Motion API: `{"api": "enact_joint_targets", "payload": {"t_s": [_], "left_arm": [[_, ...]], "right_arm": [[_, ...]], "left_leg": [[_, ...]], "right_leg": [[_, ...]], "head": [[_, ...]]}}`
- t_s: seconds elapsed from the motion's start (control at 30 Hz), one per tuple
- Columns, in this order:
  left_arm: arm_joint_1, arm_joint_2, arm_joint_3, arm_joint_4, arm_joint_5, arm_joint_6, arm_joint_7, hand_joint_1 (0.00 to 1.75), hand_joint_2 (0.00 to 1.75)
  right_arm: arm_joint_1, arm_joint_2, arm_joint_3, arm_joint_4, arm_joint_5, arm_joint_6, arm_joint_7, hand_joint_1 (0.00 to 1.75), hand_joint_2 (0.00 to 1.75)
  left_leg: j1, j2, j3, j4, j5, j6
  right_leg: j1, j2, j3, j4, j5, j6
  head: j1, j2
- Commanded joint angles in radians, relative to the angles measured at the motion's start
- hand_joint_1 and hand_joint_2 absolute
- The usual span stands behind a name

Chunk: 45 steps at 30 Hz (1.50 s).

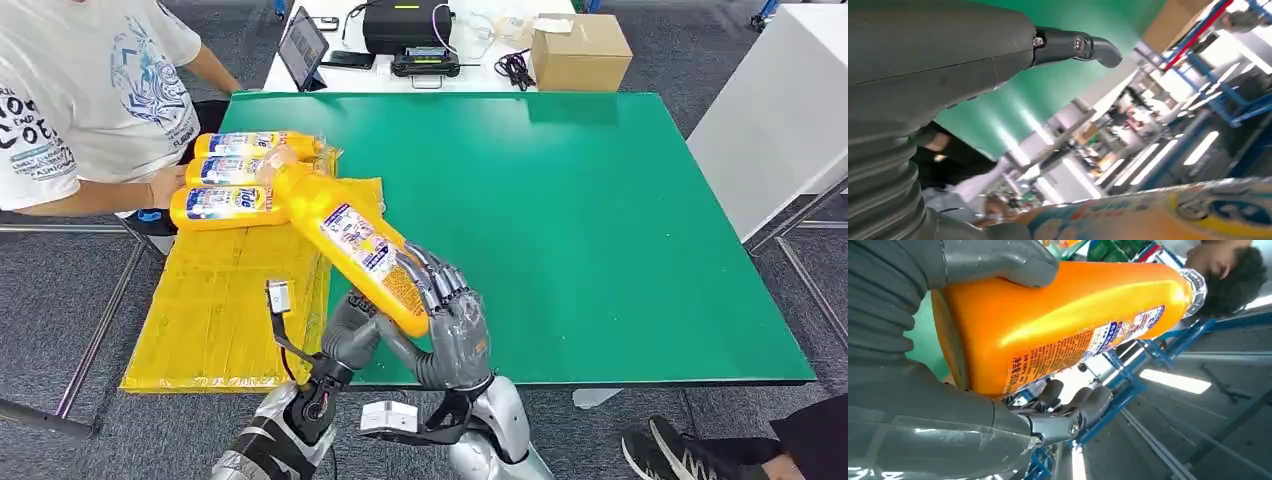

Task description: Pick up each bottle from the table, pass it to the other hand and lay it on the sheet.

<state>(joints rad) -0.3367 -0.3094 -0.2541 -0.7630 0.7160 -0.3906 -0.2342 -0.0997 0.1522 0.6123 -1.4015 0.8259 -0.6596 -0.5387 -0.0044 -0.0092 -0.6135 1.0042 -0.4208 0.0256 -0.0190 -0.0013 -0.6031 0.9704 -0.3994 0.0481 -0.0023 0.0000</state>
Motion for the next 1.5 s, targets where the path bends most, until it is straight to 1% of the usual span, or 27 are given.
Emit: {"api": "enact_joint_targets", "payload": {"t_s": [0.03,0.07,0.2,0.23,0.4,0.43,0.5,0.53,0.6,0.63,0.7,0.73,0.8,0.83,0.9,0.97,1.0,1.03,1.07,1.23,1.27,1.33,1.37,1.43,1.47,1.5], "left_arm": [[-0.026,0.002,0.097,-0.001,0.038,-0.018,-0.007,0.0,1.75],[-0.027,0.004,0.102,-0.007,0.039,-0.017,-0.01,0.0,1.75],[-0.031,0.005,0.106,-0.012,0.037,-0.012,-0.013,0.0,1.75],[-0.033,0.006,0.111,-0.012,0.039,-0.009,-0.017,0.0,1.75],[-0.026,0.016,0.134,-0.028,0.057,-0.024,-0.008,0.0,1.75],[-0.025,0.016,0.137,-0.03,0.057,-0.025,-0.007,0.0,1.75],[-0.024,0.015,0.141,-0.031,0.064,-0.034,-0.002,0.0,1.75],[-0.024,0.015,0.141,-0.031,0.064,-0.034,-0.002,0.0,1.75],[-0.023,0.014,0.142,-0.031,0.065,-0.035,-0.001,0.0,1.75],[-0.022,0.015,0.141,-0.035,0.066,-0.041,-0.001,0.0,1.75],[-0.016,0.016,0.142,-0.045,0.068,-0.05,0.006,0.0,1.75],[-0.014,0.016,0.142,-0.048,0.069,-0.052,0.01,0.0,1.75],[-0.003,0.016,0.14,-0.063,0.07,-0.06,0.014,0.0,1.75],[0.003,0.015,0.14,-0.07,0.077,-0.063,0.024,0.0,1.75],[0.021,0.015,0.133,-0.093,0.072,-0.056,0.029,0.0,1.75],[0.03,0.015,0.127,-0.103,0.074,-0.058,0.035,0.0,1.75],[0.036,0.016,0.123,-0.115,0.079,-0.066,0.038,0.0,1.75],[0.041,0.018,0.121,-0.125,0.079,-0.068,0.035,0.0,1.75],[0.049,0.019,0.118,-0.137,0.081,-0.064,0.043,0.0,1.75],[0.089,0.03,0.095,-0.199,0.06,0.005,0.053,0.0,1.75],[0.097,0.035,0.087,-0.205,0.047,0.025,0.055,0.0,1.75],[0.107,0.037,0.083,-0.215,0.045,0.04,0.062,0.0,1.75],[0.114,0.039,0.078,-0.221,0.044,0.04,0.064,0.0,1.75],[0.128,0.042,0.067,-0.24,0.046,0.044,0.07,0.0,1.75],[0.137,0.044,0.054,-0.25,0.051,0.027,0.079,0.0,1.75],[0.14,0.044,0.051,-0.253,0.051,0.029,0.079,0.0,1.75]], "right_arm": [[-0.046,-0.042,0.06,0.083,-0.001,0.047,0.011,1.75,1.75],[-0.046,-0.042,0.064,0.089,0.0,0.052,0.009,1.75,1.75],[-0.046,-0.043,0.069,0.093,0.002,0.057,0.008,1.75,1.75],[-0.046,-0.043,0.07,0.095,0.002,0.06,0.008,1.75,1.75],[-0.045,-0.048,0.063,0.106,0.0,0.079,0.011,1.75,1.75],[-0.046,-0.048,0.061,0.108,0.001,0.082,0.011,1.75,1.75],[-0.047,-0.048,0.061,0.11,0.001,0.084,0.012,1.75,1.75],[-0.047,-0.048,0.061,0.11,0.001,0.084,0.012,1.75,1.75],[-0.049,-0.048,0.062,0.114,0.002,0.089,0.013,1.75,1.75],[-0.049,-0.047,0.061,0.116,0.002,0.093,0.013,1.75,1.75],[-0.05,-0.046,0.057,0.127,0.003,0.102,0.014,1.75,1.75],[-0.049,-0.045,0.054,0.131,0.001,0.104,0.013,1.75,1.75],[-0.047,-0.044,0.05,0.139,0.001,0.111,0.013,1.75,1.75],[-0.047,-0.043,0.048,0.144,0.001,0.114,0.013,1.75,1.75],[-0.046,-0.041,0.04,0.157,0.007,0.129,0.021,1.75,1.75],[-0.048,-0.041,0.033,0.169,0.012,0.131,0.025,1.75,1.75],[-0.045,-0.039,0.028,0.17,0.012,0.132,0.025,1.75,1.75],[-0.043,-0.038,0.023,0.168,0.013,0.133,0.025,1.75,1.75],[-0.039,-0.037,0.017,0.167,0.016,0.13,0.027,1.75,1.75],[-0.028,-0.03,-0.01,0.181,0.026,0.116,0.041,1.75,1.75],[-0.026,-0.029,-0.014,0.183,0.026,0.113,0.042,1.75,1.75],[-0.025,-0.028,-0.016,0.188,0.024,0.111,0.044,1.75,1.75],[-0.024,-0.027,-0.018,0.189,0.024,0.108,0.043,1.75,1.75],[-0.022,-0.025,-0.023,0.188,0.021,0.105,0.043,1.75,1.75],[-0.02,-0.024,-0.025,0.187,0.018,0.107,0.042,1.75,1.75],[-0.02,-0.025,-0.026,0.187,0.018,0.109,0.042,1.75,1.75]], "left_leg": [[0.001,0.002,0.004,-0.001,-0.001,-0.001],[0.002,0.003,0.007,0.0,-0.003,-0.002],[0.0,0.001,0.002,-0.001,-0.001,-0.001],[0.001,0.002,0.005,0.0,-0.002,-0.002],[0.001,0.001,0.003,-0.001,-0.001,-0.001],[0.002,0.002,0.005,0.0,-0.002,-0.002],[0.001,0.001,0.003,-0.001,-0.001,-0.001],[0.001,0.002,0.005,0.0,-0.002,-0.002],[0.001,0.002,0.003,0.0,-0.001,-0.001],[0.001,0.002,0.006,0.0,-0.002,-0.002],[0.001,0.001,0.003,-0.001,-0.001,-0.001],[0.001,0.002,0.005,0.0,-0.002,-0.002],[0.001,0.002,0.003,-0.001,-0.001,-0.001],[0.002,0.002,0.006,-0.001,-0.002,-0.002],[0.002,0.002,0.007,0.0,-0.003,-0.002],[0.001,0.001,0.003,-0.001,-0.001,-0.001],[0.001,0.002,0.006,0.0,-0.002,-0.002],[0.001,0.001,0.004,-0.001,-0.001,-0.001],[0.001,0.002,0.006,-0.001,-0.002,-0.002],[0.001,0.001,0.004,-0.001,-0.001,-0.001],[0.001,0.001,0.006,-0.001,-0.002,-0.002],[0.0,0.001,0.003,-0.001,-0.001,-0.001],[0.002,0.001,0.006,-0.001,-0.003,-0.002],[0.0,0.001,0.003,-0.001,-0.001,-0.001],[0.001,0.001,0.006,0.0,-0.003,-0.002],[0.001,0.001,0.003,-0.001,-0.001,-0.001]], "right_leg": [[0.001,0.001,0.004,-0.001,-0.001,-0.001],[0.002,0.002,0.007,-0.001,-0.002,-0.002],[0.001,0.0,0.002,-0.001,0.0,-0.001],[0.002,0.001,0.005,-0.001,-0.001,-0.002],[0.001,0.001,0.003,-0.001,0.0,-0.001],[0.002,0.001,0.005,-0.001,-0.001,-0.002],[0.001,0.001,0.003,-0.001,0.0,-0.001],[0.002,0.002,0.006,-0.002,-0.001,-0.002],[0.001,0.001,0.003,-0.001,-0.001,-0.001],[0.002,0.001,0.006,-0.001,-0.002,-0.002],[0.001,0.001,0.003,-0.001,0.0,-0.001],[0.001,0.002,0.005,-0.001,-0.001,-0.002],[0.001,0.001,0.003,-0.001,-0.001,-0.001],[0.002,0.002,0.006,-0.002,-0.001,-0.002],[0.002,0.001,0.007,-0.002,-0.002,-0.003],[0.001,0.001,0.003,-0.001,0.0,-0.001],[0.002,0.001,0.006,-0.001,-0.001,-0.002],[0.001,0.001,0.004,-0.001,-0.001,-0.002],[0.001,0.001,0.006,-0.001,-0.002,-0.002],[0.001,0.001,0.004,-0.001,-0.001,-0.001],[0.002,0.001,0.006,-0.002,-0.002,-0.002],[0.0,0.0,0.003,-0.001,-0.001,-0.001],[0.002,0.001,0.006,-0.001,-0.002,-0.002],[0.0,0.0,0.003,-0.001,-0.001,-0.001],[0.002,0.001,0.006,-0.002,-0.002,-0.002],[0.001,0.001,0.003,-0.001,-0.001,-0.002]], "head": [[0.0,0.0],[0.0,0.0],[0.0,0.0],[0.0,0.0],[0.0,0.0],[0.0,0.0],[0.0,0.0],[0.0,0.0],[0.0,0.0],[0.0,0.0],[0.0,0.0],[0.0,0.0],[0.0,0.0],[0.0,0.0],[0.0,0.0],[0.0,0.0],[0.0,0.0],[0.0,0.0],[0.0,0.0],[0.0,0.0],[0.0,0.0],[0.0,0.0],[0.0,0.0],[0.0,0.0],[0.0,0.0],[0.0,0.0]]}}
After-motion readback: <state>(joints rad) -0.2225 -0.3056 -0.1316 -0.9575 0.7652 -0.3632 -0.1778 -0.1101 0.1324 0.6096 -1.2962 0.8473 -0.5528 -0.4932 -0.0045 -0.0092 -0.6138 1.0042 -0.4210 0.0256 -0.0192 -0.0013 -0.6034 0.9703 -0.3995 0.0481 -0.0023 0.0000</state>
